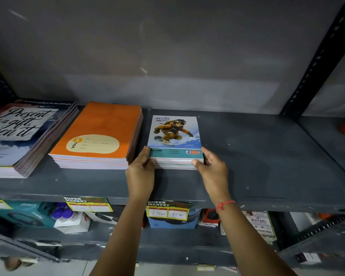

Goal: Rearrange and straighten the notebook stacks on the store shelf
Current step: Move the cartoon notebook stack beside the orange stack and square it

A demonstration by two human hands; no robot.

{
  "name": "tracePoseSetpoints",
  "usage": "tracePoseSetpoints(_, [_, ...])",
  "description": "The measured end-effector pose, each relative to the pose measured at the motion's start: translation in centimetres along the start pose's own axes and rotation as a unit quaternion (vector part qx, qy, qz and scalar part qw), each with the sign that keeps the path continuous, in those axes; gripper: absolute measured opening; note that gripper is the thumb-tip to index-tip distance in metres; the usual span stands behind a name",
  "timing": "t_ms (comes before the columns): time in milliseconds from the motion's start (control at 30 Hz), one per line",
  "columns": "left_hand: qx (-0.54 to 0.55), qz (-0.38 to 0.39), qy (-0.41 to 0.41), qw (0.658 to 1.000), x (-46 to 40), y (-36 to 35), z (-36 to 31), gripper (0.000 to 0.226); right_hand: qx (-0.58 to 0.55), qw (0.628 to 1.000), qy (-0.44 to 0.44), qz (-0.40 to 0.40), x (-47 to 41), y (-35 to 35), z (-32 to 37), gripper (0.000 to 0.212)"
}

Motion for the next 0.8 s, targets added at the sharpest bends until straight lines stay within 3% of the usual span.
tracePoseSetpoints(167, [-0.035, 0.005, -0.017, 0.999, 0.43, -0.26, -0.27, 0.042, 0.018, 1.000, -0.004, 0.009, 0.00, 0.05, 0.24, 0.061])
tracePoseSetpoints(400, [-0.035, -0.011, 0.006, 0.999, 0.51, -0.02, -0.33, 0.042, 0.012, 1.000, 0.004, 0.005, 0.19, -0.04, 0.20, 0.047])
tracePoseSetpoints(800, [-0.054, -0.020, -0.010, 0.998, 0.55, -0.26, -0.25, 0.041, 0.088, 0.995, 0.036, 0.005, 0.45, 0.12, 0.26, 0.055])
Point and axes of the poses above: each hand's wrist, its own x-axis away from the middle knuckle, its own y-axis out of the back of the hand, z = x × y, the point moved 5 cm from there along -x, towards the middle knuckle, and after that the axes turned 9 degrees about y, right-handed, at the moved point
